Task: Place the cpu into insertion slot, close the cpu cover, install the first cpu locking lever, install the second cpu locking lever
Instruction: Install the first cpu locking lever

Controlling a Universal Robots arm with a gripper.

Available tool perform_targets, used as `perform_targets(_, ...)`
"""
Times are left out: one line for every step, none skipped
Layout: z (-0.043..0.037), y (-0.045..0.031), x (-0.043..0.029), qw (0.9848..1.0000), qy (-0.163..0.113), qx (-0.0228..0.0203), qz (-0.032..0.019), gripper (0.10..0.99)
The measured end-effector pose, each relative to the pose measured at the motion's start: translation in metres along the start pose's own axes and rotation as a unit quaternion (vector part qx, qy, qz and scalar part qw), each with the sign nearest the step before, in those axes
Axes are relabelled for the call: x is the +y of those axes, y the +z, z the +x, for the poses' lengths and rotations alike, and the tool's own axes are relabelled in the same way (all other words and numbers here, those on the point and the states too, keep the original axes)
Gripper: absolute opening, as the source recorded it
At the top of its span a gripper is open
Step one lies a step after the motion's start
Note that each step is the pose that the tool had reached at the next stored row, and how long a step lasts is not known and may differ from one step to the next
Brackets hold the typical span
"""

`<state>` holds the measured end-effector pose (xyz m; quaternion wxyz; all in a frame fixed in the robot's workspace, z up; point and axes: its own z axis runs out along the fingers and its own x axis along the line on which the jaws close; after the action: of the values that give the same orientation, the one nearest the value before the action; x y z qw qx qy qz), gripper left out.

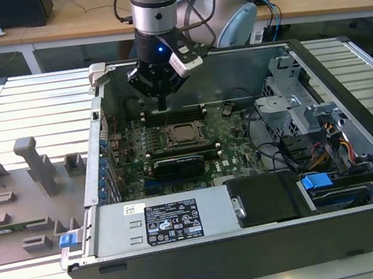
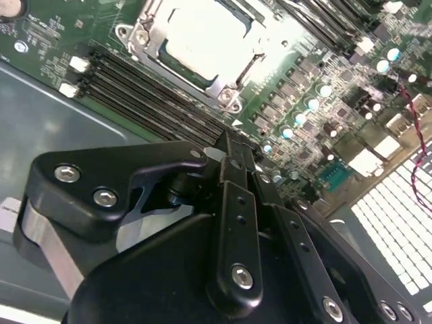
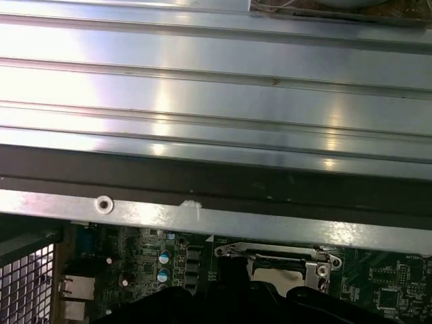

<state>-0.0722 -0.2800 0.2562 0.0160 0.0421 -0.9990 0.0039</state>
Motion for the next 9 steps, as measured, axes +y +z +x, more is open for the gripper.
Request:
perform_targets(-0.0009,0.0003,-0.0001,1.0,0.0,0.0001,0.0,0.106)
perform_targets(-0.0012,0.0006,-0.0001,1.0,0.0,0.0002,0.0,0.106)
perform_targets(-0.0015,0.0011,-0.0001,1.0,0.001,0.0002,-0.0002,0.106)
perform_targets(-0.0015,0.0021,-0.0001,1.0,0.007,0.0002,-0.0008,0.106)
perform_targets(-0.0016,0.0029,-0.0001,0.9999,0.017,0.0002,-0.0014,0.106)
perform_targets(-0.0016,0.0034,-0.0002,0.9997,0.025,0.0003,-0.0024,0.106)
perform_targets(-0.0017,0.0038,-0.0003,0.9995,0.029,0.0,-0.007,0.106)
perform_targets(-0.0016,0.0039,-0.0006,0.9994,0.031,-0.0003,-0.0135,0.106)
perform_targets(-0.0016,0.0041,-0.0011,0.9993,0.032,-0.0007,-0.019,0.106)
